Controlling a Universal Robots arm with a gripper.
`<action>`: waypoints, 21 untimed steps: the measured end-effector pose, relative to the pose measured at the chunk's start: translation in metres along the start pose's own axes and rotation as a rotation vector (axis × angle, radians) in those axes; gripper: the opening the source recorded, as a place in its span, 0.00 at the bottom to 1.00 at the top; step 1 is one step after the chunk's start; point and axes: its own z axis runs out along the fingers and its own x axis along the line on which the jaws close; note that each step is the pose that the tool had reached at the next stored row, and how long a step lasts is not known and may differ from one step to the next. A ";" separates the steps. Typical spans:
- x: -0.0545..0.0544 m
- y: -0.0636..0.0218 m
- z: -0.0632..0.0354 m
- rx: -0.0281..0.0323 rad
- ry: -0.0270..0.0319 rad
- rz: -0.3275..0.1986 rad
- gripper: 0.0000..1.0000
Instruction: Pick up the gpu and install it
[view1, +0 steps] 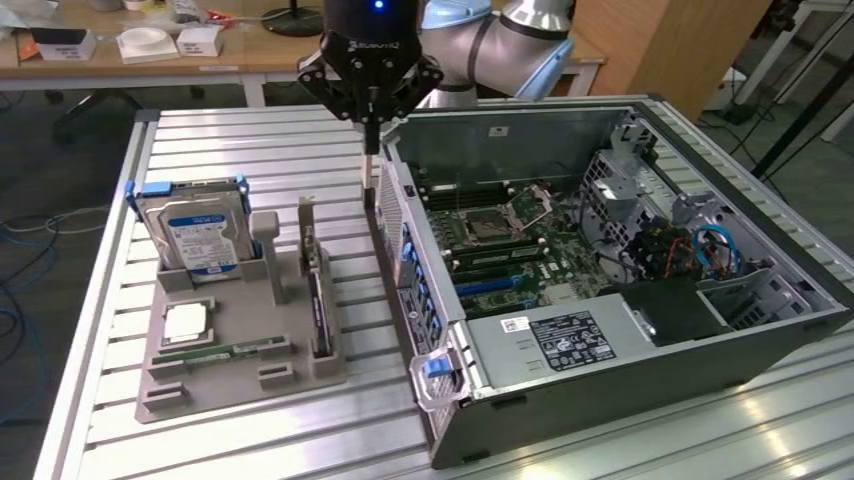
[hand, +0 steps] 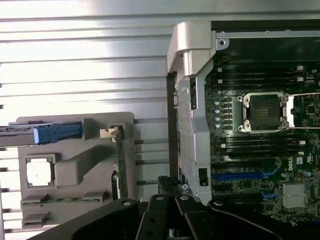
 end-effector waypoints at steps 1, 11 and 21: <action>0.004 -0.0002 -0.0001 0.0000 0.0000 0.000 0.11; 0.038 -0.0027 -0.0010 -0.0001 0.0001 -0.004 0.11; 0.058 -0.0041 -0.0015 -0.0002 0.0003 -0.006 0.11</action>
